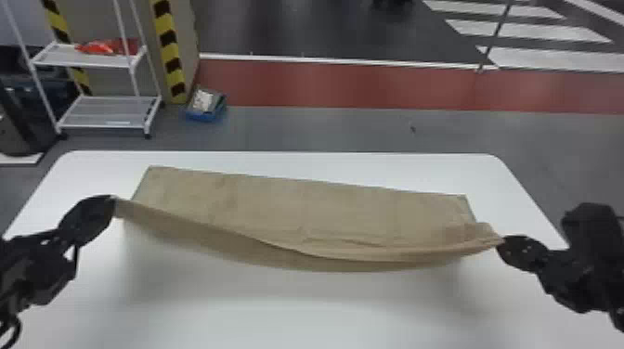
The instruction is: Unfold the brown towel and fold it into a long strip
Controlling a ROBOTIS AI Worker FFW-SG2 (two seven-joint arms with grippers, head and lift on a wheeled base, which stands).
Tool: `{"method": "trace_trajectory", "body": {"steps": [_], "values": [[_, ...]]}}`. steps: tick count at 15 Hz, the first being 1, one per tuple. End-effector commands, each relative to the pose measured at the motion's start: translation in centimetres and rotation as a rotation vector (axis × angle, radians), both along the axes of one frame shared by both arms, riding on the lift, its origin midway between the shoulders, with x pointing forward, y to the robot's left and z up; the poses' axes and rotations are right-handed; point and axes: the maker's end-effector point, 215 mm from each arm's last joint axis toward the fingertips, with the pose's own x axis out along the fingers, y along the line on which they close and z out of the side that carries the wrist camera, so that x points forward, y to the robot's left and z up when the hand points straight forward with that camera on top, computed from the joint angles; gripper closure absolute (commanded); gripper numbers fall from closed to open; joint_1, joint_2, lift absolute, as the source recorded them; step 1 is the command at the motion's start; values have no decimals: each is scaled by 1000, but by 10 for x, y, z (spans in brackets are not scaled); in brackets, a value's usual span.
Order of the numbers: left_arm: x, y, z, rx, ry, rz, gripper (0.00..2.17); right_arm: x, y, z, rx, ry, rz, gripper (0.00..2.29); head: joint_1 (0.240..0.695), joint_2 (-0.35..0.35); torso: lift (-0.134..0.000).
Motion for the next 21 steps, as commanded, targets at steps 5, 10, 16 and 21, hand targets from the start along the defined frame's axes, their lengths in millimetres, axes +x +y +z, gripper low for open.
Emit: {"method": "trace_trajectory", "body": {"steps": [5, 10, 16, 21], "values": [[-71, 34, -27, 121, 48, -108, 1912, -60, -8, -36, 26, 62, 100, 2253, 695, -90, -115], [-105, 64, -16, 223, 64, -165, 1912, -105, -30, -29, 62, 127, 130, 2253, 695, -86, -115], [-85, 27, -22, 265, 109, -284, 1909, -98, -15, -14, 215, 204, 90, 2253, 695, -99, -115], [-13, -1, -25, 230, 176, -245, 1909, -45, -26, 6, 375, 240, -72, 2253, 695, -140, -115]]}}
